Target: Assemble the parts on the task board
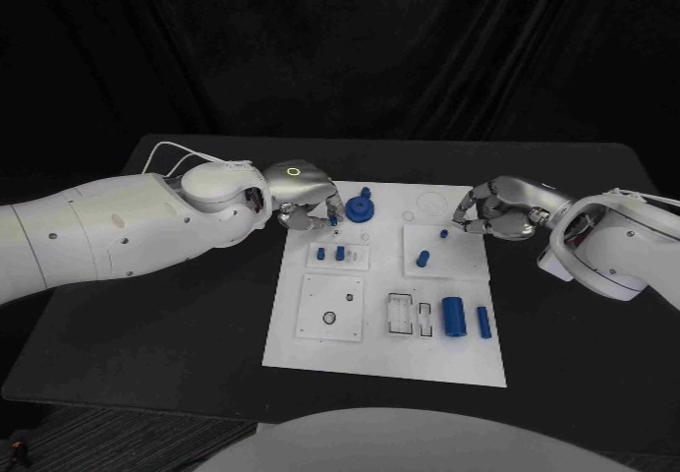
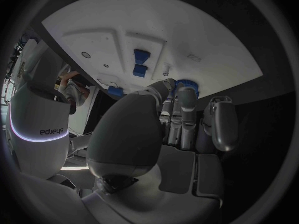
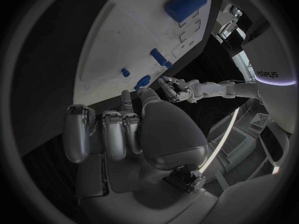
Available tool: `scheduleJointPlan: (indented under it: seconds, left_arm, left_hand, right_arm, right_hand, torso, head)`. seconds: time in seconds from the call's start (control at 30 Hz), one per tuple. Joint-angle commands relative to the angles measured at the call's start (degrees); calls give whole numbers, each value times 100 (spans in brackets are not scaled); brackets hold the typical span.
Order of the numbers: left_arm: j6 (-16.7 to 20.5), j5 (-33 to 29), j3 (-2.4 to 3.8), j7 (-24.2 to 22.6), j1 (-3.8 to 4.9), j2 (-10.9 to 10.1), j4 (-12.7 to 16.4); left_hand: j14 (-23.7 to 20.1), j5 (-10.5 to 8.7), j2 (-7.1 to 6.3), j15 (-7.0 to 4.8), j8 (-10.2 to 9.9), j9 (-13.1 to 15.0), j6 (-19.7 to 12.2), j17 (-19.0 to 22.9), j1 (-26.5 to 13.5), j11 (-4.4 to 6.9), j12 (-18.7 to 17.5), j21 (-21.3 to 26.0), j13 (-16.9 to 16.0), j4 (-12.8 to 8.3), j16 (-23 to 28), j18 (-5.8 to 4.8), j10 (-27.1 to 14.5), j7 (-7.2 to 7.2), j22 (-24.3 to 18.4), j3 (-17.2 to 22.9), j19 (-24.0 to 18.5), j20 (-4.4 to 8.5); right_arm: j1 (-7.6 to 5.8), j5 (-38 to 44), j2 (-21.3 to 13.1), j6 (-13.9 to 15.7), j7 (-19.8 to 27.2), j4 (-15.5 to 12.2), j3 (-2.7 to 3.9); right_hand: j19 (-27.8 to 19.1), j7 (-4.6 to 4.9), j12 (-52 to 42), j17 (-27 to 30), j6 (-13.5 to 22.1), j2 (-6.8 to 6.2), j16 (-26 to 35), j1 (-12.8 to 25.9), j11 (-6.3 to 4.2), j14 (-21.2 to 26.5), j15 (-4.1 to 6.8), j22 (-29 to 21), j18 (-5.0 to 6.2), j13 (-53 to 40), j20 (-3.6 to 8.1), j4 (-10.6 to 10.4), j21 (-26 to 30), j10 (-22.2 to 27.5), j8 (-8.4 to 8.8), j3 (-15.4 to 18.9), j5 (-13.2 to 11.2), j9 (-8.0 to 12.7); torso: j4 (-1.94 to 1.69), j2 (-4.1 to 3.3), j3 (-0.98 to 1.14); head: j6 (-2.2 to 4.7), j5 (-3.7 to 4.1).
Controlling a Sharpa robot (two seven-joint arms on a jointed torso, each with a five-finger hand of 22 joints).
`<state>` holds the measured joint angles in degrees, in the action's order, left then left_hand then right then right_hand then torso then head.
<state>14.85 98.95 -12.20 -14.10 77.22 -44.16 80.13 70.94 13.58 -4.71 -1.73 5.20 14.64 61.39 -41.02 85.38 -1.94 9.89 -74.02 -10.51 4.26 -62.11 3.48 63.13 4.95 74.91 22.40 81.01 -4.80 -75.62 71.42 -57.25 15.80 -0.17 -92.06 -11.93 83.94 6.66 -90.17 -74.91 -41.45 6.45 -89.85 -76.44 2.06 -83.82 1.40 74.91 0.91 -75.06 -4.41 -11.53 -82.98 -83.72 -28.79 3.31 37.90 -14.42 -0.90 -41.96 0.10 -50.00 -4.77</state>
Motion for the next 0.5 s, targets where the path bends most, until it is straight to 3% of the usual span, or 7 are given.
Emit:
scheduleJointPlan:
  seconds: [0.03, 0.5]
  left_arm:
    - [122, 34, 3, 73, -22, 21, 9]
    - [-61, 34, 3, 102, -79, 88, -7]
  left_hand:
    - [11, -31, -44, 5, 19, 12, 47, 5, -24, 11, -37, -11, 10, -20, -29, 8, 40, -10, 1037, 9, 0, 22]
    - [-10, -50, -62, 11, 15, 9, 48, 50, -33, 11, -47, 18, 20, -27, -2, 13, 58, -11, 1029, 1, -15, 21]
  right_arm:
    - [14, 9, -3, -7, -76, 0, 4]
    - [21, 9, 5, 26, -69, 13, 4]
  right_hand:
    - [175, -12, 17, -1509, -46, 5, -15, -67, -28, -618, 40, 1249, 105, -1494, -9, -2, 13, -628, 19, -40, 28, 6]
    - [176, -14, 17, -1509, -34, 0, -15, -79, -44, -618, 48, 1249, 105, -1494, -6, 12, 14, -628, 31, -64, 29, 13]
  torso:
    - [3, -1, 2]
    - [-1, 5, 5]
  head:
    - [0, -3]
    - [0, 8]
